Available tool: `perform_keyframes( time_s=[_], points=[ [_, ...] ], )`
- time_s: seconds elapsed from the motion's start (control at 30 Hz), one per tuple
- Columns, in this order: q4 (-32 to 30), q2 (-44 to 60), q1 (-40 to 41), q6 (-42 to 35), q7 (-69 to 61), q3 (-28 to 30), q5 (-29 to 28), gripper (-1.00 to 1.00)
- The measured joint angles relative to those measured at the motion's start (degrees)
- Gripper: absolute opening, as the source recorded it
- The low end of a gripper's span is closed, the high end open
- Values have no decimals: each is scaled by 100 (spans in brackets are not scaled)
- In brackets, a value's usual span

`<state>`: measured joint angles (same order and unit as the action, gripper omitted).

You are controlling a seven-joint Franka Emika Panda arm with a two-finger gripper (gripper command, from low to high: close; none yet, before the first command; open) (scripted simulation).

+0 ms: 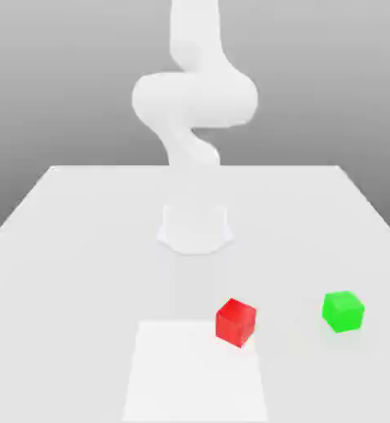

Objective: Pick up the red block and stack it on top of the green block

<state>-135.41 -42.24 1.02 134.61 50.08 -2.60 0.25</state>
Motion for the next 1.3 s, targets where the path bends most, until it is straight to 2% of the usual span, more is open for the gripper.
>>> perform_keyframes(
  time_s=[0.4, 0.57, 0.77, 0.97, 1.0, 1.2, 1.3],
  points=[
    [-2052, 2125, 428, 1600, 2437, -1184, 208, 0],
    [-2951, 3403, 448, 2532, 3585, -1524, 392, 0],
    [-2992, 4478, 524, 3359, 4477, -1414, -440, 0],
    [-2892, 5278, -163, 4015, 5215, -468, -1476, 0],
    [-2885, 5356, -252, 4082, 5263, -359, -1546, -100],
    [-2881, 5395, -302, 4126, 5279, -303, -1570, -100],
    [-2906, 5147, -94, 3919, 5089, -590, -1292, -100]
  ],
)
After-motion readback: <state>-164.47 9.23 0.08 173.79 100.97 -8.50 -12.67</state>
